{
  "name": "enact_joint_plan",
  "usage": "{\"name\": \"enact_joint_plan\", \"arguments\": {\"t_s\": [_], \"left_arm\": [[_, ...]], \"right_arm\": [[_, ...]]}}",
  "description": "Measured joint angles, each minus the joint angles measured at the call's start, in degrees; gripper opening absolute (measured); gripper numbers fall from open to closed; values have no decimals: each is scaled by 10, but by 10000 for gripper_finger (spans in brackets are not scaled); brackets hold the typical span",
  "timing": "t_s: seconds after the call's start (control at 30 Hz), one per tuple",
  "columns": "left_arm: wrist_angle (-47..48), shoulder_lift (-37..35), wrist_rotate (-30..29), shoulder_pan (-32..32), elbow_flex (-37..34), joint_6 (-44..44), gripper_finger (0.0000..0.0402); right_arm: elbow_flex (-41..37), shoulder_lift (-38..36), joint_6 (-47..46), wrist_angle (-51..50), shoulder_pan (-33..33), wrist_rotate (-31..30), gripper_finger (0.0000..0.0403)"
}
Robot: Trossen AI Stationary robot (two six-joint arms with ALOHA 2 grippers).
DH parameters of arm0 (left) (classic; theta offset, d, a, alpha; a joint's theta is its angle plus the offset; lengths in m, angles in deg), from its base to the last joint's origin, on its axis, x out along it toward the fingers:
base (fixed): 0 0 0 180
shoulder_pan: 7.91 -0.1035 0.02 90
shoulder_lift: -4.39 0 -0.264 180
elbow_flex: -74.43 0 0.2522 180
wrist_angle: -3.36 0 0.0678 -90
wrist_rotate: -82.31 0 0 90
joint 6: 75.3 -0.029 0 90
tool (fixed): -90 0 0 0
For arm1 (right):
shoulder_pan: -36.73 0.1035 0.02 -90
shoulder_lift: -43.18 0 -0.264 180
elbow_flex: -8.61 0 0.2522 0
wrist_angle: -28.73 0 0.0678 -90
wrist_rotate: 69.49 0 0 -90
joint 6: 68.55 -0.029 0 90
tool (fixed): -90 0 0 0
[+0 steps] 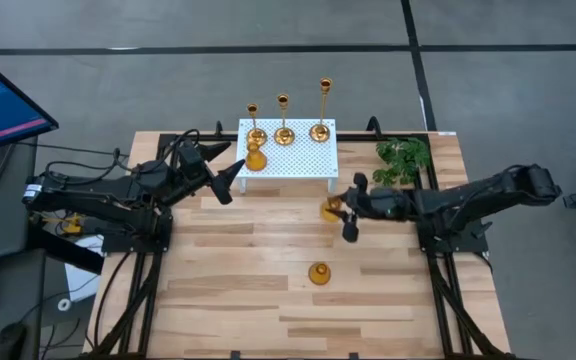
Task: Pick & Place candle stick holders
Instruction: Put the top orange candle holder on the shelf aligned with the medium gold candle holder
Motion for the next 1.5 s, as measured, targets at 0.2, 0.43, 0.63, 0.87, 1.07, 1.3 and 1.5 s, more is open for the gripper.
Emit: {"name": "enact_joint_plan", "arguments": {"t_s": [0.2,0.43,0.63,0.87,1.07,1.3,1.5], "left_arm": [[0,-1,0,0,0,-1,315],[0,-2,0,0,0,-1,315],[-1,-2,0,0,0,-1,315],[-2,-2,0,0,0,-22,315],[-4,-5,0,0,0,-31,315],[-8,-11,0,0,0,-31,315],[-7,-14,0,0,0,-31,315]], "right_arm": [[97,12,85,-39,-74,62,123],[185,86,121,-39,-157,113,147],[257,186,154,-8,-187,165,133],[297,268,161,65,-204,195,140],[303,319,146,136,-224,216,138],[303,341,131,167,-240,224,131],[303,340,131,168,-250,224,155]]}}
